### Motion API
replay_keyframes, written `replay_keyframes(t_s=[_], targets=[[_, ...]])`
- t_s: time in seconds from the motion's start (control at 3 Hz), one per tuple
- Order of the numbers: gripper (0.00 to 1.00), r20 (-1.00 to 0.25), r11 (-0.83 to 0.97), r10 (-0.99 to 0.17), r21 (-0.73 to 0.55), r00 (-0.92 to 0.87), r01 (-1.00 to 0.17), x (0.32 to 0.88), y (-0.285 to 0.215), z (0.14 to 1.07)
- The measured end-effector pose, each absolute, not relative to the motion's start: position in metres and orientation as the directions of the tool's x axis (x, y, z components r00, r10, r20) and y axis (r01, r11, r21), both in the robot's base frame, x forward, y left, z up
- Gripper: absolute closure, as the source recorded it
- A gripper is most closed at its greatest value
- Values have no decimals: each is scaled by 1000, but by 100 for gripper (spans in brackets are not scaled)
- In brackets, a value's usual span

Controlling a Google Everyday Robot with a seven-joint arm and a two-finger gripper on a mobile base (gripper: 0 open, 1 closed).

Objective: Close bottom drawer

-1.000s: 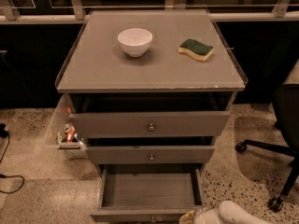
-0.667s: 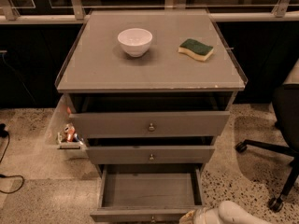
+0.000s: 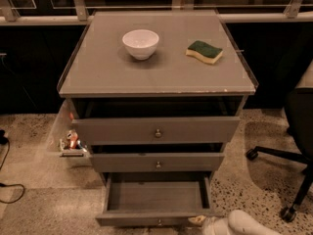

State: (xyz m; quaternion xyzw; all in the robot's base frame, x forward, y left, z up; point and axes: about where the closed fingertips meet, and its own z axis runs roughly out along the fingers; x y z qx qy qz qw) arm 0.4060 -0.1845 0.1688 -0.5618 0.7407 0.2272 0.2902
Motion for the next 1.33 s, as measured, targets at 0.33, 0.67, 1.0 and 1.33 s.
replay_keyframes(t_s=[0.33, 0.67, 1.0, 1.33], targets=[[36, -686, 233, -716, -60, -129, -971, 435, -174, 168], [59, -671, 212, -738, -138, -66, -968, 477, -172, 172], [82, -649, 200, -760, -187, -32, -962, 510, -174, 174], [100, -634, 207, -773, -218, -23, -954, 533, -181, 172]])
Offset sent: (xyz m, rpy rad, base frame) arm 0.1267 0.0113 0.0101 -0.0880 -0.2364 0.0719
